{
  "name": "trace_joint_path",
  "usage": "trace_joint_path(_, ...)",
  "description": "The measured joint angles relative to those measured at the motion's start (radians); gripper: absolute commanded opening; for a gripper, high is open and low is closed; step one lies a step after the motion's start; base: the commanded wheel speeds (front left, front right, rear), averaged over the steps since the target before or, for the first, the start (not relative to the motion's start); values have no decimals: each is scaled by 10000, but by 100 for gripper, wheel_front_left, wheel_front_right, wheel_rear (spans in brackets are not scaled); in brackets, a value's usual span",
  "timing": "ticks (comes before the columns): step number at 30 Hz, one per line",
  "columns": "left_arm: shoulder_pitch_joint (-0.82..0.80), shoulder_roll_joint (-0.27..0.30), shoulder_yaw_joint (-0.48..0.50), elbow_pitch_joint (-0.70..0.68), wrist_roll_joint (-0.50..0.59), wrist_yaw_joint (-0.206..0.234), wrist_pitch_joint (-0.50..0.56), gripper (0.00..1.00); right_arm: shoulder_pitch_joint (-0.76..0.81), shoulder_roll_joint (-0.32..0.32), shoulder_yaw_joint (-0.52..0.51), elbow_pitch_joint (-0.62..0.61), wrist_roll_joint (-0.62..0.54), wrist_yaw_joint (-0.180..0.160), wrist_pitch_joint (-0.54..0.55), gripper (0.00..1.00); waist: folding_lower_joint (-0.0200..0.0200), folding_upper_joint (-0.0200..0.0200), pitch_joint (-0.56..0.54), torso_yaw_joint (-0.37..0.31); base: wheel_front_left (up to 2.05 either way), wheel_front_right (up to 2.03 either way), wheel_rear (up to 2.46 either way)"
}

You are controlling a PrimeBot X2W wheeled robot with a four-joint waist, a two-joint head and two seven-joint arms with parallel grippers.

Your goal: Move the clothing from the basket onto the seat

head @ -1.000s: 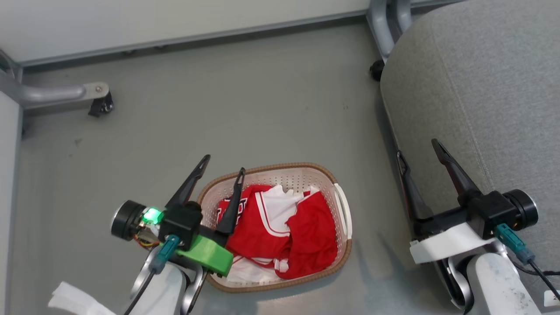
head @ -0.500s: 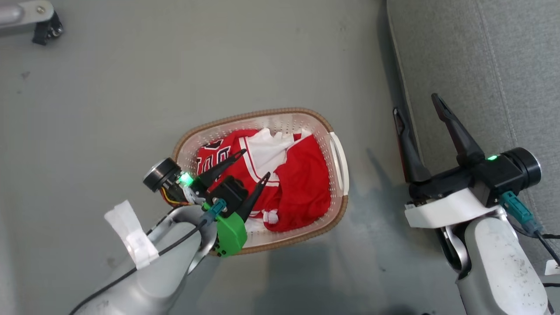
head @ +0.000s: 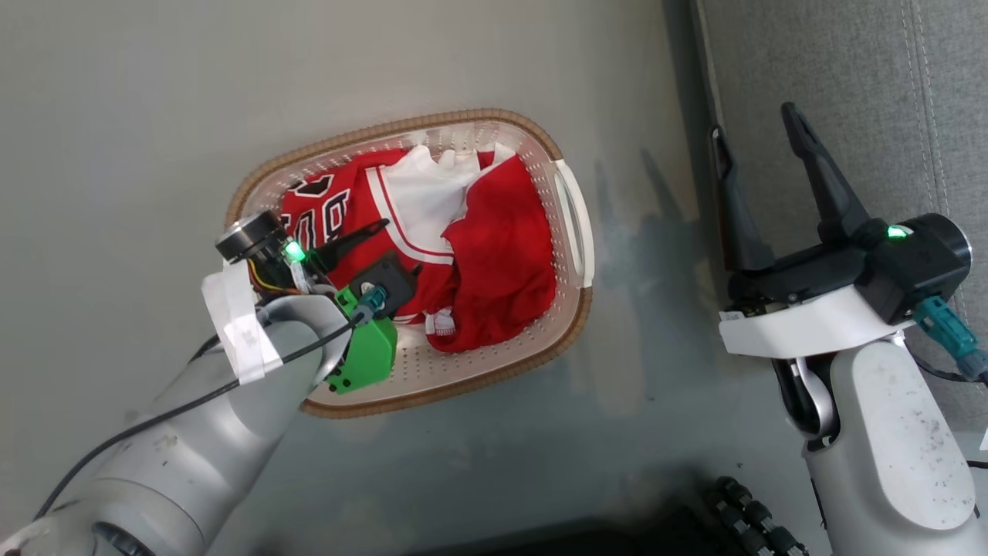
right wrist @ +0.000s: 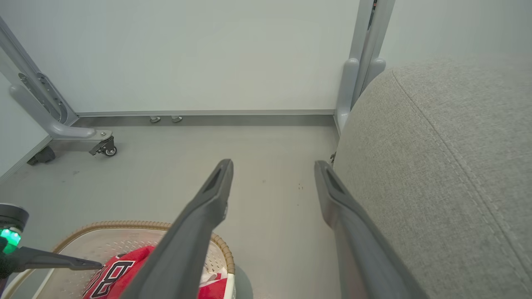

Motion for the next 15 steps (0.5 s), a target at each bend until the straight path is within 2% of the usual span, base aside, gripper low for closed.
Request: trace_joint_path(15,-1214,-107,-1645,1797,-449,-13,263,100,-571,13,159,-134,523,-2,0,100,-1,0,1490,-680,0,0,0)
